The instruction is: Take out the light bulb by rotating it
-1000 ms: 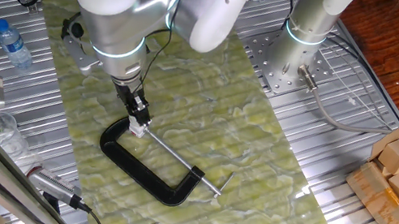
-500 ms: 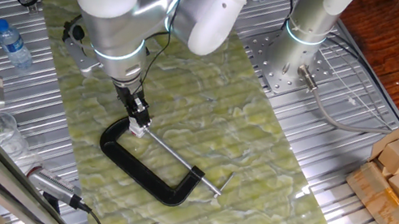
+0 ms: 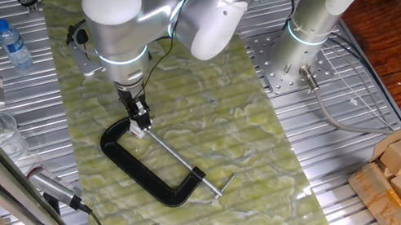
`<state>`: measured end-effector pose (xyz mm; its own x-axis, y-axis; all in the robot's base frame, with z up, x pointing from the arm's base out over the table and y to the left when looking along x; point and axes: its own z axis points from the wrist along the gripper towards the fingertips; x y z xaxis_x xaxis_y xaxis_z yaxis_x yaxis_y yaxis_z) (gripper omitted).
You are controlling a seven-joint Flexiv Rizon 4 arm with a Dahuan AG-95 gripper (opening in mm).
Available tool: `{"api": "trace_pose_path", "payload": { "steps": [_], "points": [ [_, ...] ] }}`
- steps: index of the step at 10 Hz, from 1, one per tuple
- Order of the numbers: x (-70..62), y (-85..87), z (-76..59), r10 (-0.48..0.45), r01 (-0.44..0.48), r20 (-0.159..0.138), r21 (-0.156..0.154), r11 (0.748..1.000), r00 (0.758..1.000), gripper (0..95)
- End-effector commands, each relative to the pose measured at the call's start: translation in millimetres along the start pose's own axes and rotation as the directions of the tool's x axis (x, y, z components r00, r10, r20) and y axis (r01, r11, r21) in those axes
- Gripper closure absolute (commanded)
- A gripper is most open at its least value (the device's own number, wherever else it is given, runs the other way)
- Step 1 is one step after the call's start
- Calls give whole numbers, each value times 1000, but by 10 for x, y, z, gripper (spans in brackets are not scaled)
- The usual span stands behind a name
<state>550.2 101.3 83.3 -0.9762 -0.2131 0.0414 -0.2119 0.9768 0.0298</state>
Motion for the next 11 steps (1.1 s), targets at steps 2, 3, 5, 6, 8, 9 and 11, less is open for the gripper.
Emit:
{"api": "trace_pose_path", "payload": {
  "steps": [2, 3, 5, 6, 8, 9, 11],
  "points": [
    [37, -12, 19, -6, 6, 27, 3, 1000, 1000, 190],
    [37, -11, 23, -6, 6, 28, 3, 1000, 1000, 190],
    [35, -6, 62, -4, 4, 35, 3, 1000, 999, 190],
    [34, -1, 65, -2, 2, 35, 3, 1000, 999, 190],
    [33, 8, 75, -1, 0, 34, 4, 1000, 999, 380],
    [32, 9, 83, -1, 1, 34, 4, 1000, 999, 380],
    [27, 9, 106, 4, -4, 36, 5, 1000, 999, 380]
  ]
}}
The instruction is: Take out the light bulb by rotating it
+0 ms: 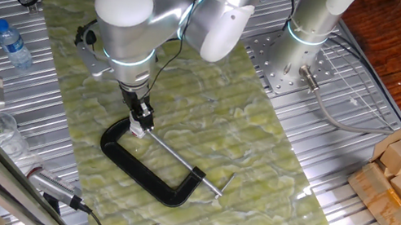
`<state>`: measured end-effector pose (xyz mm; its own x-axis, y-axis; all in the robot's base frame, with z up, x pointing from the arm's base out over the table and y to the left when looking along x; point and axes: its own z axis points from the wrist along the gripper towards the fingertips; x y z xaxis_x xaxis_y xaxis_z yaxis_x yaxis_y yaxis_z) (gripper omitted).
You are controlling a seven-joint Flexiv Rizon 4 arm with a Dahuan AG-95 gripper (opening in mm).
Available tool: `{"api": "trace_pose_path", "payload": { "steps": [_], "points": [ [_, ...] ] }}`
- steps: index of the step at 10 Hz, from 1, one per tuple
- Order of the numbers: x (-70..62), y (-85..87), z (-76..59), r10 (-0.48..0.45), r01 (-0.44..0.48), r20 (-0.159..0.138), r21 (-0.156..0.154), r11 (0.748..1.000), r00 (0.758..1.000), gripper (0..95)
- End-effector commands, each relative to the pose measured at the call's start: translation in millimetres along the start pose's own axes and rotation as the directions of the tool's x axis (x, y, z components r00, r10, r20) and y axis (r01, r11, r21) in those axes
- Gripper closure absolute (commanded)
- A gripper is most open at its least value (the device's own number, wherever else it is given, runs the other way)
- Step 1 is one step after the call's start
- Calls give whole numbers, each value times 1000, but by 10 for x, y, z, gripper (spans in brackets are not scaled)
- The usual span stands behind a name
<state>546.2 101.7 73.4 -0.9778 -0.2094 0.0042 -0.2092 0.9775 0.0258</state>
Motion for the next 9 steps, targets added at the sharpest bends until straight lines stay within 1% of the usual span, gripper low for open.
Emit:
{"api": "trace_pose_path", "payload": {
  "steps": [1, 2, 4, 6, 7, 8, 9],
  "points": [
    [-9, 0, 6, 1, -1, -2, 2, 1000, 1000, 380],
    [-9, 0, 7, 3, -3, -2, 2, 1000, 1000, 380],
    [-10, 0, 7, 6, -6, -3, 3, 1000, 1000, 760],
    [-11, 2, 7, 8, -8, -3, 0, 1000, 1000, 760],
    [-13, 13, 10, 13, -13, -3, -4, 1000, 1000, 950],
    [-17, 38, 16, 17, -17, -3, -3, 1000, 1000, 950],
    [-18, 48, 19, 6, -6, -4, 5, 1000, 1000, 950]
  ]
}}
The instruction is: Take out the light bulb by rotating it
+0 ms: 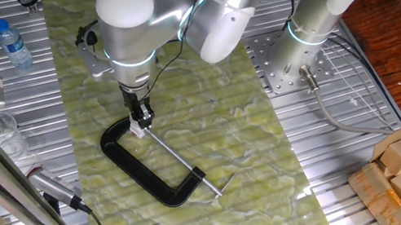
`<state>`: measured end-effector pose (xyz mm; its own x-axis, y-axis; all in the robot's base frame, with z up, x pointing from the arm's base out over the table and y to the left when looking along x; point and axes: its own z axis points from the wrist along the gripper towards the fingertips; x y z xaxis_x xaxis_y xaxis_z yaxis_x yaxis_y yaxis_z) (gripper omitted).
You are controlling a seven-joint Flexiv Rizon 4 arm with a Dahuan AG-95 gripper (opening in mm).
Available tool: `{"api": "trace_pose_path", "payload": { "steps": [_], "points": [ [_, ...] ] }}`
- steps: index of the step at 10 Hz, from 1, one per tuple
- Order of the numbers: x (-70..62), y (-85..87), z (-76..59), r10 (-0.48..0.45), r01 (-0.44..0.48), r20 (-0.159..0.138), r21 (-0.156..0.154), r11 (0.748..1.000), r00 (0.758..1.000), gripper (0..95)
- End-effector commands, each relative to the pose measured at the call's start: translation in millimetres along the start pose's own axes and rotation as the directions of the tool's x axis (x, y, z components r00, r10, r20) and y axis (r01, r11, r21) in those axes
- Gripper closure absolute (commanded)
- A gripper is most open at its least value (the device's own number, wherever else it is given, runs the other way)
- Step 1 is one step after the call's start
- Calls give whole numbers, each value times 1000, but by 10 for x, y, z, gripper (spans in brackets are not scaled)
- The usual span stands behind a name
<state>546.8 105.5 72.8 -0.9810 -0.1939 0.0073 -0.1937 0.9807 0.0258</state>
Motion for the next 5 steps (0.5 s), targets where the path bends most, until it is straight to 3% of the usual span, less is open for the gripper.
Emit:
{"api": "trace_pose_path", "payload": {
  "steps": [1, 3, 5],
  "points": [
    [-4, 13, 11, -42, 42, -8, 26, 999, 999, 950],
    [-4, 13, 7, -72, 73, -11, 28, 997, 997, 950],
    [-5, 14, -4, -171, 171, -10, 16, 985, 985, 950]
  ]
}}
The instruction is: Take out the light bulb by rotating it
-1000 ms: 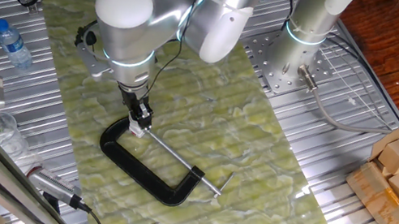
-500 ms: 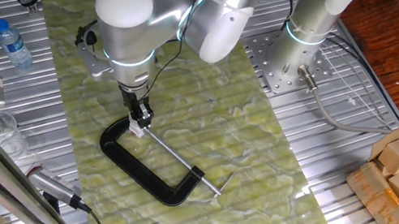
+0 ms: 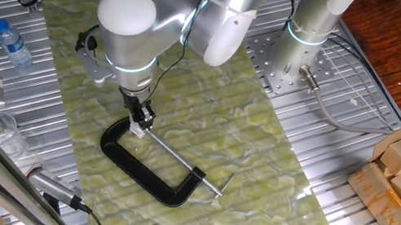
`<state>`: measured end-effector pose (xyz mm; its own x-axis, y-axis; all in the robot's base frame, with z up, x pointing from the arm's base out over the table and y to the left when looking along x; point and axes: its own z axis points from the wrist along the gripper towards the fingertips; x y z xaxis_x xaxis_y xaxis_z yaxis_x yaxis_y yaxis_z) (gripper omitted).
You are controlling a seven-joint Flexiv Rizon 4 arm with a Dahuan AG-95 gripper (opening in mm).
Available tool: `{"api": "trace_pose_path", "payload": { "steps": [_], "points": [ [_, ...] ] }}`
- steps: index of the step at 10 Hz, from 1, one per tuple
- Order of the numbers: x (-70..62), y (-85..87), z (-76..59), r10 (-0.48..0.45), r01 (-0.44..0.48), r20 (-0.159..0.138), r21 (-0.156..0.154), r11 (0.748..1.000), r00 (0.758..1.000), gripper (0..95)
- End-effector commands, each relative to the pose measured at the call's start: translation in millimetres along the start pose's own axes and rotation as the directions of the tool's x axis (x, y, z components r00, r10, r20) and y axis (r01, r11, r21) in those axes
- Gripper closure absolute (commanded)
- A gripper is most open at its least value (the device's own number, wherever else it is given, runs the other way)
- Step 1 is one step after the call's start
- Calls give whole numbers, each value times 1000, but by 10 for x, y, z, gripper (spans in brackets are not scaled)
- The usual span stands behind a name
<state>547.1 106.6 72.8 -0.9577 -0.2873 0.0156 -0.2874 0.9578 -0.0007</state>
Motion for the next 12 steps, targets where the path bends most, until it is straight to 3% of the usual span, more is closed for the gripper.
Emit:
{"api": "trace_pose_path", "payload": {
  "steps": [1, 4, 5, 8, 10, 12],
  "points": [
    [0, 4, -8, -127, 128, 5, -12, 992, 992, 950],
    [2, 4, -13, -262, 262, 5, -8, 965, 965, 950],
    [2, 4, -12, -330, 330, 5, -8, 944, 944, 950],
    [3, 4, -9, -521, 521, 8, -6, 853, 853, 950],
    [4, 3, -4, -625, 625, 7, -4, 781, 781, 950],
    [4, 3, -4, -731, 731, 9, -4, 682, 682, 950]
  ]
}}
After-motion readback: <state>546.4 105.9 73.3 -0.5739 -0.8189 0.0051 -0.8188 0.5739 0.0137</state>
